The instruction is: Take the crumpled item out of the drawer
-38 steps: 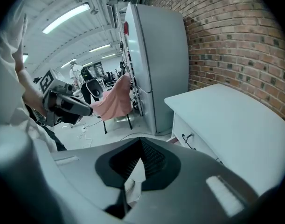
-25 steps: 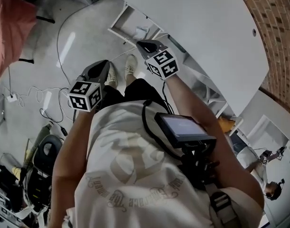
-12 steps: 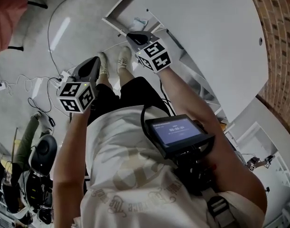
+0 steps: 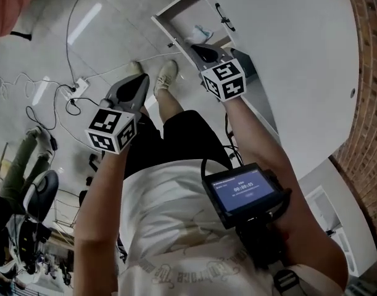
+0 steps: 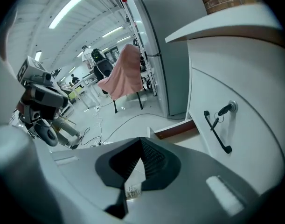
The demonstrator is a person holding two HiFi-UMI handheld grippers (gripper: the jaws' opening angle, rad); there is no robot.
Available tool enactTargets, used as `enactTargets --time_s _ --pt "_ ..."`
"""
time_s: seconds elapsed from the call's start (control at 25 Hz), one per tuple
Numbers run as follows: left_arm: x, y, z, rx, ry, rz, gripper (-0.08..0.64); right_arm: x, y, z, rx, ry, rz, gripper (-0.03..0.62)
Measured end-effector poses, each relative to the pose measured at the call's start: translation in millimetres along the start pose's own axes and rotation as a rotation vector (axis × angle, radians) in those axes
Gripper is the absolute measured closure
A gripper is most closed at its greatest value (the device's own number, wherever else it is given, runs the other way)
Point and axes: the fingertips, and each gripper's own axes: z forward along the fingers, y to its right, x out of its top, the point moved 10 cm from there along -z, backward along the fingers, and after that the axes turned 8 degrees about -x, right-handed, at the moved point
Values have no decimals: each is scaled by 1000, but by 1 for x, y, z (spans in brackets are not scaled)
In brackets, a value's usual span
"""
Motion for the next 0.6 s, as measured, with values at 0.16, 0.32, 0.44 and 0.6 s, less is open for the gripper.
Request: enactTargets --time_s 0.16,0.32,0.44,0.6 --pt "-12 -18 13 -16 60 -45 560 -12 14 28 -7 -29 -10 584" --pt "-19 -30 29 -10 58 -64 560 -24 25 49 -16 -53 -22 584" --pt "-26 -39 42 -8 44 -80 560 -35 32 66 -28 -82 -31 584" --pt "-32 -54 58 -18 43 -94 560 -50 46 92 -49 -129 -37 584"
